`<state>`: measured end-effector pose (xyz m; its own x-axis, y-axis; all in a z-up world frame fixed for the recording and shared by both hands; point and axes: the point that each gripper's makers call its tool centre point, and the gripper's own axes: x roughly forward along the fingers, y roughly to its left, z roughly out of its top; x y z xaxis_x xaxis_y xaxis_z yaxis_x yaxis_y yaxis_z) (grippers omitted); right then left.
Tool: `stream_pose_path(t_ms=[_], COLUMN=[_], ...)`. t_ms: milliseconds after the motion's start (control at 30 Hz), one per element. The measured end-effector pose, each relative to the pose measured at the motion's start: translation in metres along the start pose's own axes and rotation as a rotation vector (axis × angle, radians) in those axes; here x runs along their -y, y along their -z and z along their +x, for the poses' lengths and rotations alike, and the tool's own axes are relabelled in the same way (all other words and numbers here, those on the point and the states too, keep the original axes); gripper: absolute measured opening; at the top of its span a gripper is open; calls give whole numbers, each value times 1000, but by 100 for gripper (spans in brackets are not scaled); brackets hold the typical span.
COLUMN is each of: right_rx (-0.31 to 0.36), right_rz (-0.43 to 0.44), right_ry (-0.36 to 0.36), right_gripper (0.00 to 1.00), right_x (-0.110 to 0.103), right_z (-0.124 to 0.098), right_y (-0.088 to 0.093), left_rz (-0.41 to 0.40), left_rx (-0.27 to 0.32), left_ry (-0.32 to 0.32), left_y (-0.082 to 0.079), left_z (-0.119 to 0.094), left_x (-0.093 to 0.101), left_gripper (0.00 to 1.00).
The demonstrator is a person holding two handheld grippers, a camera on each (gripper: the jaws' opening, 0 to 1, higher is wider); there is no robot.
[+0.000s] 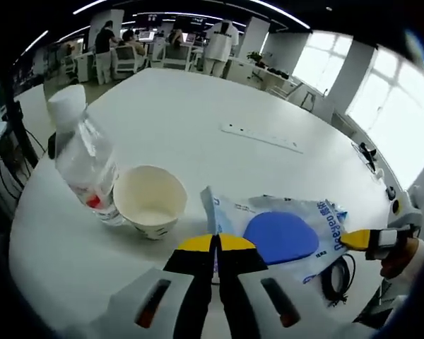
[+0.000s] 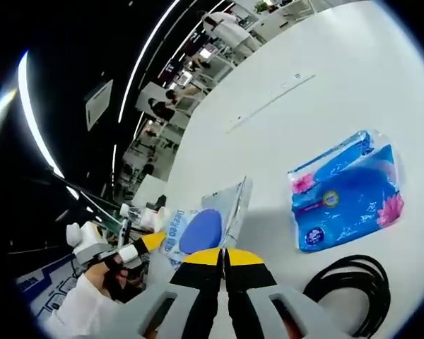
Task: Arrange the tabletop items into an orderly group along one side of the table until the central work area is clear of visible clutter.
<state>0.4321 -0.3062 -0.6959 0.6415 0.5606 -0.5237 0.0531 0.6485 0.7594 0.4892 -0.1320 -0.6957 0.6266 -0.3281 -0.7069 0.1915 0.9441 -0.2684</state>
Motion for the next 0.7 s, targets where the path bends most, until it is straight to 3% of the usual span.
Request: stream_pose_path(t_ms=[400, 700], right_rx=[-38, -65], right_rz=[-81, -97], right_ry=[43, 68], right_gripper=[0, 0], right_x=[6, 14], right_z=[21, 27], right_y=[10, 17], left_rz=[-21, -69], left_rx=[28, 36], left_ry=[-55, -54], left_y=[7, 16], left_z=[11, 19], left_x=[-14, -28], left_gripper=[0, 0])
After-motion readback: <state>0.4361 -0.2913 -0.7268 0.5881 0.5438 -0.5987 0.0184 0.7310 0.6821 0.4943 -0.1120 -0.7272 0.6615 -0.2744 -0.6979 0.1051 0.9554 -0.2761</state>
